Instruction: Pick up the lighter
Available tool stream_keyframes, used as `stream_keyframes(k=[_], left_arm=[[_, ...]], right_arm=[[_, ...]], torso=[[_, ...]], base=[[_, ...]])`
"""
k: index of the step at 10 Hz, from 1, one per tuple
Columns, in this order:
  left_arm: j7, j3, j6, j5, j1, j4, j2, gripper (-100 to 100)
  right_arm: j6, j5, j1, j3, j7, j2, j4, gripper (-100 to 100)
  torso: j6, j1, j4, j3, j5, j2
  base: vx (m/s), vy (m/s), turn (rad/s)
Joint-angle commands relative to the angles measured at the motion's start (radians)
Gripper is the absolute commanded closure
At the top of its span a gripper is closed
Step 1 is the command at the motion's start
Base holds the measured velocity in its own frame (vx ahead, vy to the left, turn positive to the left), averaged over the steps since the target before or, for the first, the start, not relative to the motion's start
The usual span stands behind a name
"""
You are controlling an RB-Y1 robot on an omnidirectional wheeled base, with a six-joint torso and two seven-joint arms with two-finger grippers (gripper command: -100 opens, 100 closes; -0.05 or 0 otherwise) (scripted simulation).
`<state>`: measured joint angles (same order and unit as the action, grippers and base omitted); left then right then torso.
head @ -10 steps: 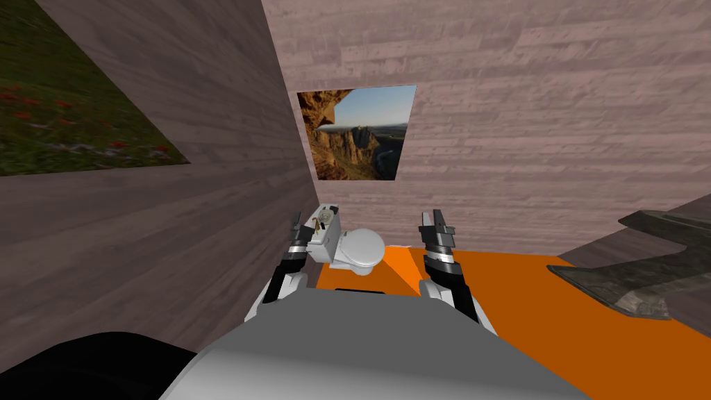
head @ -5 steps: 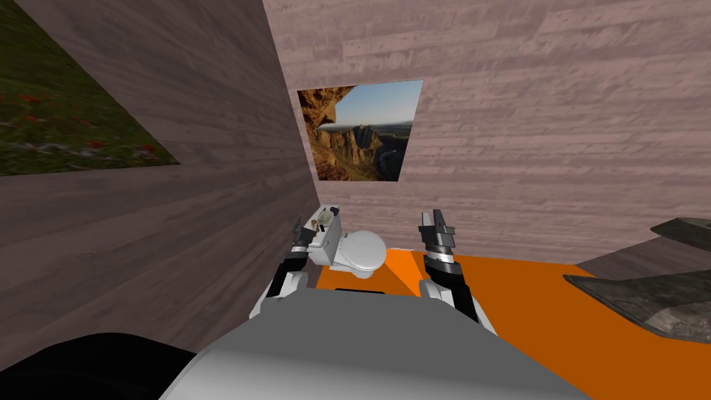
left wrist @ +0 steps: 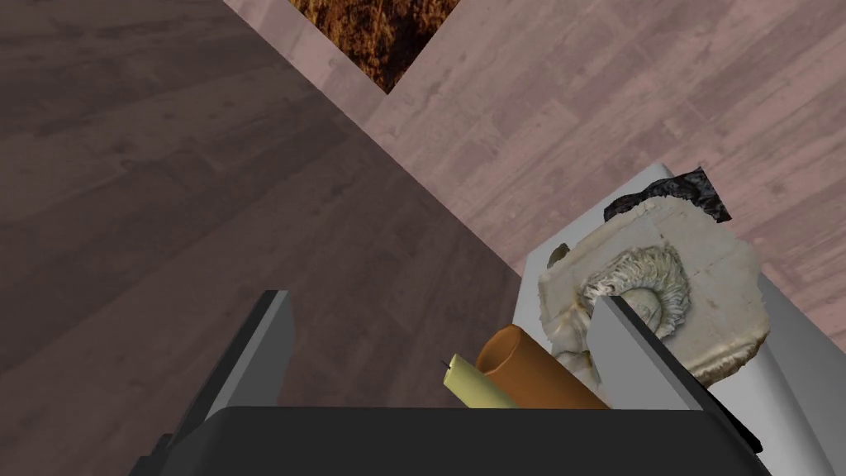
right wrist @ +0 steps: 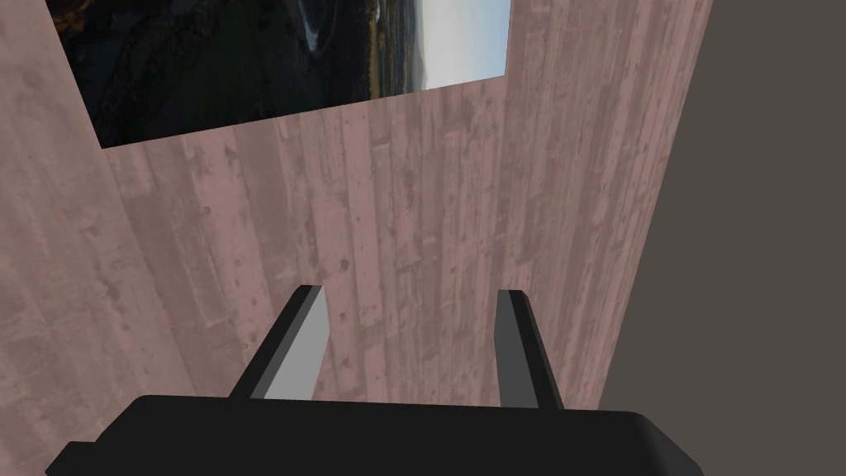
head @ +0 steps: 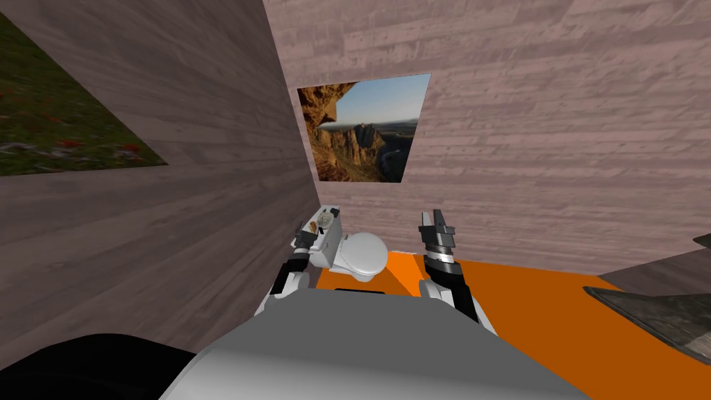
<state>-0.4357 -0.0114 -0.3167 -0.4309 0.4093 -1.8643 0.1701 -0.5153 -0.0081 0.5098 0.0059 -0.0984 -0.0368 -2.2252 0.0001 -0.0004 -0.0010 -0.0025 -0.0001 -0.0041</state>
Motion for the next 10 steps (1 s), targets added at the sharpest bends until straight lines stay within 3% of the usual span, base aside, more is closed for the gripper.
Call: stream_keyframes(k=[1,5,10], left_arm=[[-0.027,0.003,0.011,-0.031,-0.006,0.029,-0.006,-100],[-0.081,0.008,0.043,-0.099,-0.021,0.09,-0.053,-100],[-0.128,0.013,0.07,-0.159,-0.034,0.144,-0.176,-100]], right_arm=[[0.0,0.0,0.0,0.0,0.0,0.0,0.0,0],[0.0,0.0,0.0,0.0,0.0,0.0,0.0,0],[0.0,0.0,0.0,0.0,0.0,0.0,0.0,0]], torso=[[0.0,0.0,0.0,0.0,0.0,0.0],[0.0,0.0,0.0,0.0,0.0,0.0],[0.001,-0.001,0.0,0.0,0.001,0.001]], base=[[0.064,-0.02,0.054],[0.056,-0.022,0.052],[0.044,-0.016,0.035]])
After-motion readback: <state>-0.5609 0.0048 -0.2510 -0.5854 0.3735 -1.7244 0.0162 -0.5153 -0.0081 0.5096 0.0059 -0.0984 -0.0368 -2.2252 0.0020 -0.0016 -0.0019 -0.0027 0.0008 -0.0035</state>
